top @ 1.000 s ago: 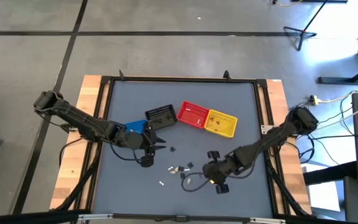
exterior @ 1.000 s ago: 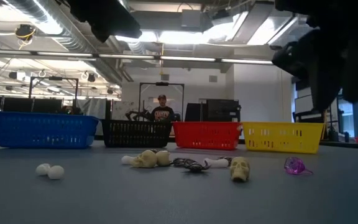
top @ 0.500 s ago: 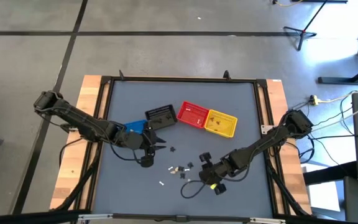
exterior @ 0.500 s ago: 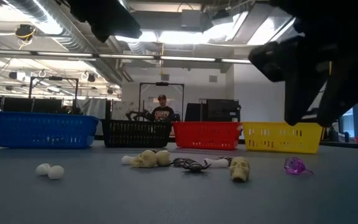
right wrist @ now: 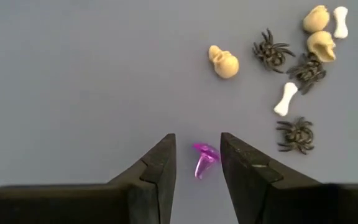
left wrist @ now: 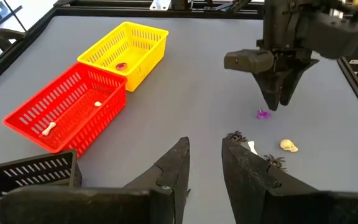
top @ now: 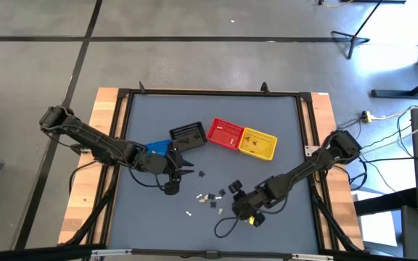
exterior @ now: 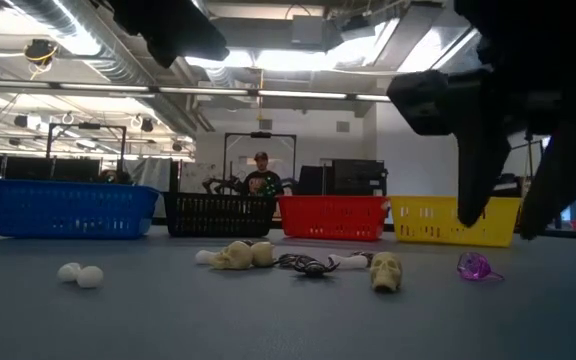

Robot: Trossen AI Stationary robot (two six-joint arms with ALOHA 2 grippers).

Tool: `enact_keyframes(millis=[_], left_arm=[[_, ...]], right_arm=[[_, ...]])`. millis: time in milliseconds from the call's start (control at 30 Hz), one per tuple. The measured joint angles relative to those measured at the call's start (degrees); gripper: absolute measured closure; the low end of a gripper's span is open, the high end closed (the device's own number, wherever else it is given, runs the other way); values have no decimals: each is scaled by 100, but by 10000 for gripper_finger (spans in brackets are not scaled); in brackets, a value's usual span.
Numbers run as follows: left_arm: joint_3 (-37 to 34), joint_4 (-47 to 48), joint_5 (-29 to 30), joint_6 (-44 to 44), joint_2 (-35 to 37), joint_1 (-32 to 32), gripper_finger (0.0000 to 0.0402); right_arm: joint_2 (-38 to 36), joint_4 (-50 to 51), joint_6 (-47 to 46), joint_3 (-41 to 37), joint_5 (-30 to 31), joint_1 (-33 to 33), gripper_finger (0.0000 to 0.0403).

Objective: Sort Halloween decoration
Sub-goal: Put the purple witch hat toy into the yellow bin

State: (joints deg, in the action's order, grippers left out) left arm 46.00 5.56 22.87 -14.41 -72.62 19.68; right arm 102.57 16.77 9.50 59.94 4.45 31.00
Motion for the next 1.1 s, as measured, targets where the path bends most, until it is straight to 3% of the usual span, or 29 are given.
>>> enact_keyframes(millis=[1100], left_arm=[[0, -32, 2, -7, -2, 0, 314]], right_arm=[[428, -57, -16, 7, -197, -155, 279]])
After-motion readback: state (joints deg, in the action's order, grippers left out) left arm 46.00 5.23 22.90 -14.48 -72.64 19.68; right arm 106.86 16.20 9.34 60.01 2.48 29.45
